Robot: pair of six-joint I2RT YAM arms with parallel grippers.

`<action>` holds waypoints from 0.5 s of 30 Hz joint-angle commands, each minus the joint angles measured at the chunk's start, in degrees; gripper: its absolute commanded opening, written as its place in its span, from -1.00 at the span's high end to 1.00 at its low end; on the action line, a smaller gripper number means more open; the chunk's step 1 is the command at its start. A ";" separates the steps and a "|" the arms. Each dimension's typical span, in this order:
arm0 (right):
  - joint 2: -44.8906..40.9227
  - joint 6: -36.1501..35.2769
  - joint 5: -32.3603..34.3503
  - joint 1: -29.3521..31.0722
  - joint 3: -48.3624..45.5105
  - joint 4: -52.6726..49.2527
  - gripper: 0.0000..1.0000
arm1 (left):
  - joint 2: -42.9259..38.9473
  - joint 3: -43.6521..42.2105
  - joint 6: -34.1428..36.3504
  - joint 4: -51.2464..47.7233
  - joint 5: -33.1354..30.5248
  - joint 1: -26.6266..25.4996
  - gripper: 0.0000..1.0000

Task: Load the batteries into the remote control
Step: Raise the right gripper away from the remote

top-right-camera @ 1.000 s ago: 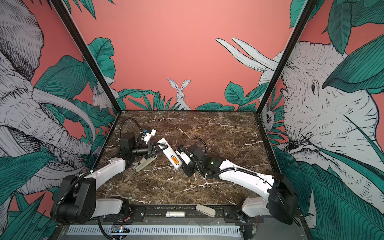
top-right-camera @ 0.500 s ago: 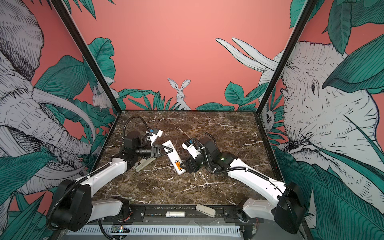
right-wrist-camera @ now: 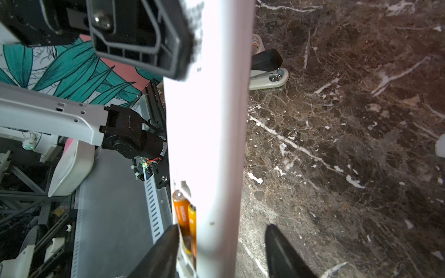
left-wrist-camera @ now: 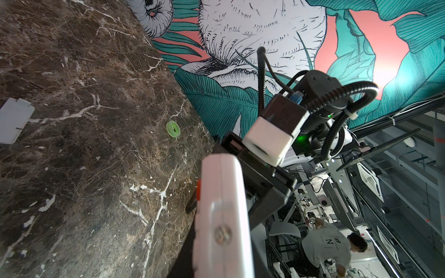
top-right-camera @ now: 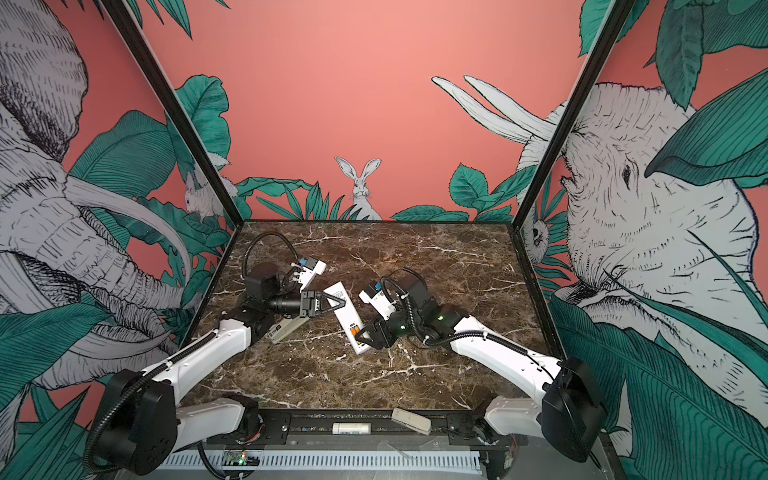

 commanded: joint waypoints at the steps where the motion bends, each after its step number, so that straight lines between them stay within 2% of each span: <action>1: 0.57 0.05 -0.29 -0.62 0.06 2.87 0.11 | -2.23 1.40 0.76 0.84 2.14 -0.28 1.00; 3: 0.99 0.10 -0.27 -0.67 0.18 2.86 0.19 | -2.48 1.40 1.00 0.52 2.10 -0.25 1.00; 12: 3.26 1.18 -0.73 -0.61 1.07 4.66 0.23 | -2.51 1.48 0.98 0.52 1.70 -0.25 1.00; 15: 4.05 1.86 0.82 -0.54 1.46 5.27 0.36 | -2.50 1.48 0.65 1.05 1.58 -0.34 1.00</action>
